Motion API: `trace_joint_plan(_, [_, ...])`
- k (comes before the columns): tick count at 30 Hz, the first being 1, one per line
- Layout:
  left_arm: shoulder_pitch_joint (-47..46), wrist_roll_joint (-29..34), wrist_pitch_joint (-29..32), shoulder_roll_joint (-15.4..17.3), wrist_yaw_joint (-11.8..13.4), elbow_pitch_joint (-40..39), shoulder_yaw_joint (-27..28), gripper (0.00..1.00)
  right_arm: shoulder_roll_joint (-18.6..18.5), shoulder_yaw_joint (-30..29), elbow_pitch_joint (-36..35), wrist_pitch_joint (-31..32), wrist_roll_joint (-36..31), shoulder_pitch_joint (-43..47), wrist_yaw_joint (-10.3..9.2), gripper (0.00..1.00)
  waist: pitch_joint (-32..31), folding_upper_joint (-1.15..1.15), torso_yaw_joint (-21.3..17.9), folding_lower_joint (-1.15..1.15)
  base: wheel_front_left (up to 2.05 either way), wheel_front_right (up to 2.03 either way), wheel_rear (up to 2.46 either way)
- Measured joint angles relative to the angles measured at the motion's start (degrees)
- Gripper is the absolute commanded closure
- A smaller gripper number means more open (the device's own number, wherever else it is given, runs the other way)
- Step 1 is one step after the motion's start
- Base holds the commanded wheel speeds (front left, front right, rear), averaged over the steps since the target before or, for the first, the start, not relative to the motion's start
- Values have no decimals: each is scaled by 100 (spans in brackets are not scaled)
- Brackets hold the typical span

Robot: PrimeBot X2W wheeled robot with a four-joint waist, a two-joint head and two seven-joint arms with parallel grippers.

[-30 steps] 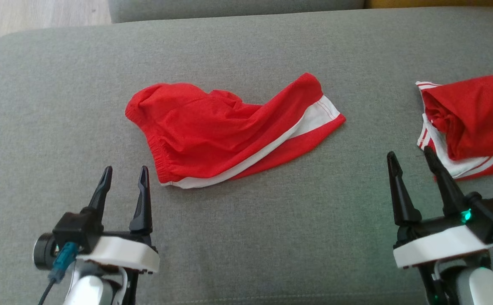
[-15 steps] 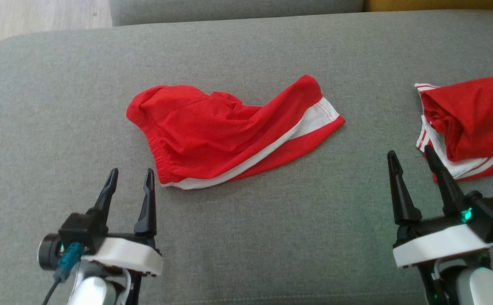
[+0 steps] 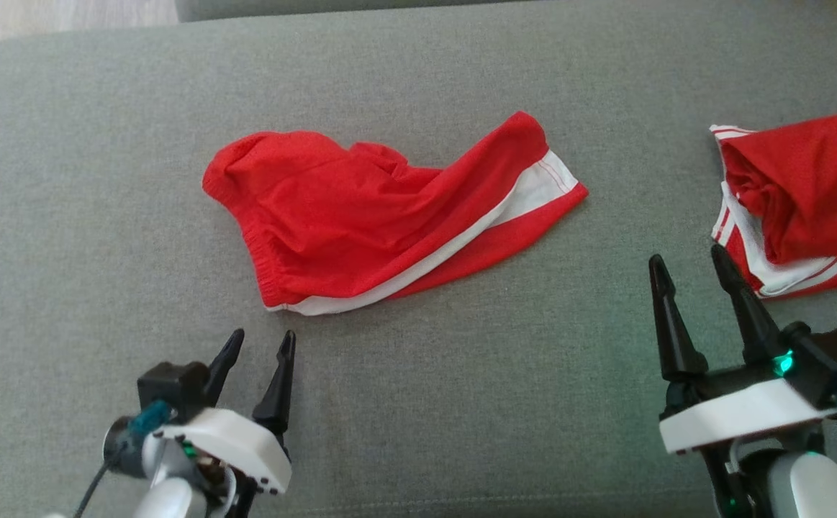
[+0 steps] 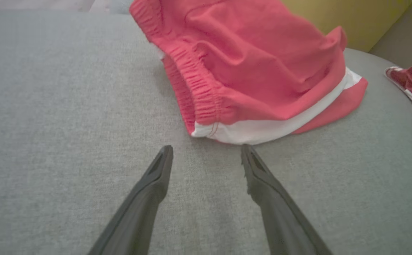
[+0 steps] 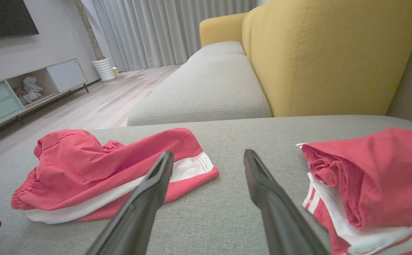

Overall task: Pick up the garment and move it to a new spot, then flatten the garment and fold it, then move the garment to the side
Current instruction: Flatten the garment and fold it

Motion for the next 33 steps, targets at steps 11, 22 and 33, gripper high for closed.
trace_joint_plan(11, [-654,-328,-315,-91,-572,953,-25,0,16,98,122,-4,107,-46,0,0,125,0,-117,0,0,0,0])
trace_joint_plan(22, [-847,-402,-523,-124,-767,1190,-111,100,24,79,256,-3,203,-94,0,0,134,0,-93,0,0,0,0])
trace_joint_plan(33, [-865,-394,-650,-123,-769,1252,-131,100,23,20,316,0,297,-252,0,0,57,0,-44,0,0,0,0])
